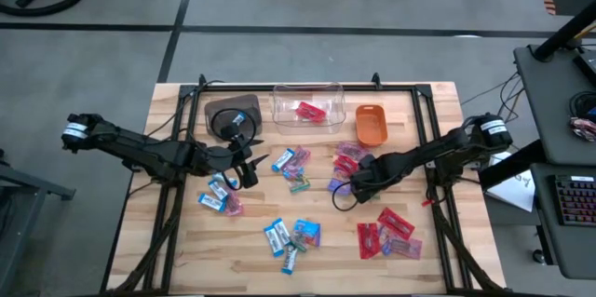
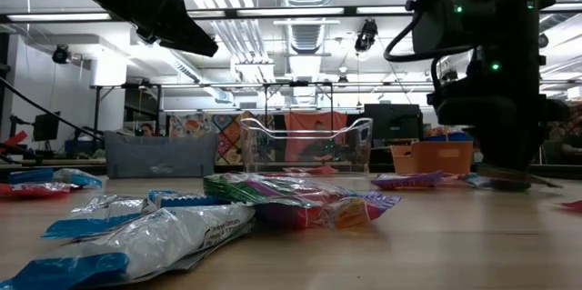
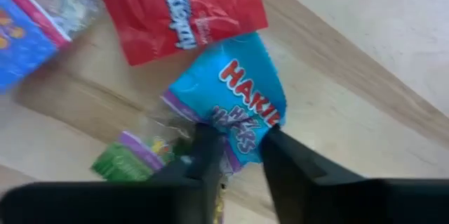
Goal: Sort candy
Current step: Put the blue gummy into the orange bin
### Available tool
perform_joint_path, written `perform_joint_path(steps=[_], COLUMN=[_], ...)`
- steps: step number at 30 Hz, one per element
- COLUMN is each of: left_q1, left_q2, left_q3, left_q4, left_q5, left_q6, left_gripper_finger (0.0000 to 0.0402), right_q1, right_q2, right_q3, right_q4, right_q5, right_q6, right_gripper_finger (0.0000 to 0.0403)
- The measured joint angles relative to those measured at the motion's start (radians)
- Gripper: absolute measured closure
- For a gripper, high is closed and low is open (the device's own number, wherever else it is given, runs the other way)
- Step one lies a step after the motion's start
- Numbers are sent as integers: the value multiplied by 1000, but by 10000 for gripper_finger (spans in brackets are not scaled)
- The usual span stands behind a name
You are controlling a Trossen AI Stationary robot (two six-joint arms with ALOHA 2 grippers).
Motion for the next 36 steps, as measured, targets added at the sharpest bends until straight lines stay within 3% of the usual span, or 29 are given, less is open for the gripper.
perform_joint_path(steps=[3,17,24,28,36], left_q1=[0,0,-1,-1,-3], left_q2=[0,0,0,0,0], left_q3=[0,-2,-2,-2,-2], left_q4=[0,-55,-40,-18,-18], left_q5=[0,49,133,156,190], left_q6=[0,-87,-104,-119,-161], left_gripper_finger=[210,210,210,210,210], right_q1=[0,0,-15,-88,-361], right_q2=[-27,-341,-460,-460,-357], right_q3=[-1,-2,45,92,160], right_q4=[-4,-113,-112,-109,-108], right_q5=[3,28,217,294,310], right_q6=[-22,-44,-127,-262,-688], right_gripper_finger=[380,394,394,394,394])
